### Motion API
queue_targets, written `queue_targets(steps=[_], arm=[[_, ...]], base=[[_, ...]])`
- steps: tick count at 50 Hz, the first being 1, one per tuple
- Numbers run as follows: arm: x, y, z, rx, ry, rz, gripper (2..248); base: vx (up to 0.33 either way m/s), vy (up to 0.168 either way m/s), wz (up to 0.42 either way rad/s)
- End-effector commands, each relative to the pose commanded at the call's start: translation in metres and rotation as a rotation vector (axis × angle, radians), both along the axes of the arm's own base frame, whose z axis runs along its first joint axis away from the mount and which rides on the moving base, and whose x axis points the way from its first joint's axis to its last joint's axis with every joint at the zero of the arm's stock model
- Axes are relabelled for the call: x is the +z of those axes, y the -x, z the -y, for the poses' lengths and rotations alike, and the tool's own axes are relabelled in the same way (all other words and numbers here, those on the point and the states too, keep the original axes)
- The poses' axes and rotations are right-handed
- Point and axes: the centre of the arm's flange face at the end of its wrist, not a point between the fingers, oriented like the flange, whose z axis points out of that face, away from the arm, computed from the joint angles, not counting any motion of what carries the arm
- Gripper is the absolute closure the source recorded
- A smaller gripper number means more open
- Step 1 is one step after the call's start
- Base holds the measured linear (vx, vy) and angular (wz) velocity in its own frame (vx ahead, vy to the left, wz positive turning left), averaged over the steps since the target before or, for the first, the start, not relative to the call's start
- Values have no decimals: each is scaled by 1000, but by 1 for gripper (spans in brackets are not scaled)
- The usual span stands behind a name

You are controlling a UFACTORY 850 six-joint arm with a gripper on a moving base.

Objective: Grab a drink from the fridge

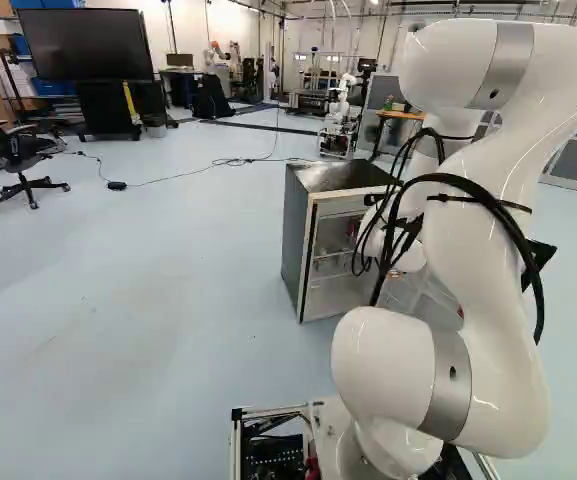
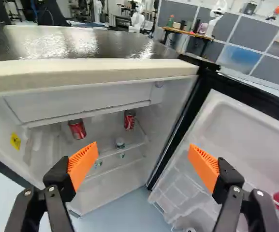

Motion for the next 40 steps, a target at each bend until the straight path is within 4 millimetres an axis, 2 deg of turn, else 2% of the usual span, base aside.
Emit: queue_targets(steps=[27, 40], arm=[[-31, -7, -16, 228, -20, -41, 3], [-47, -11, -6, 225, -31, -55, 3]], base=[[0, 0, 0], [0, 0, 0]])
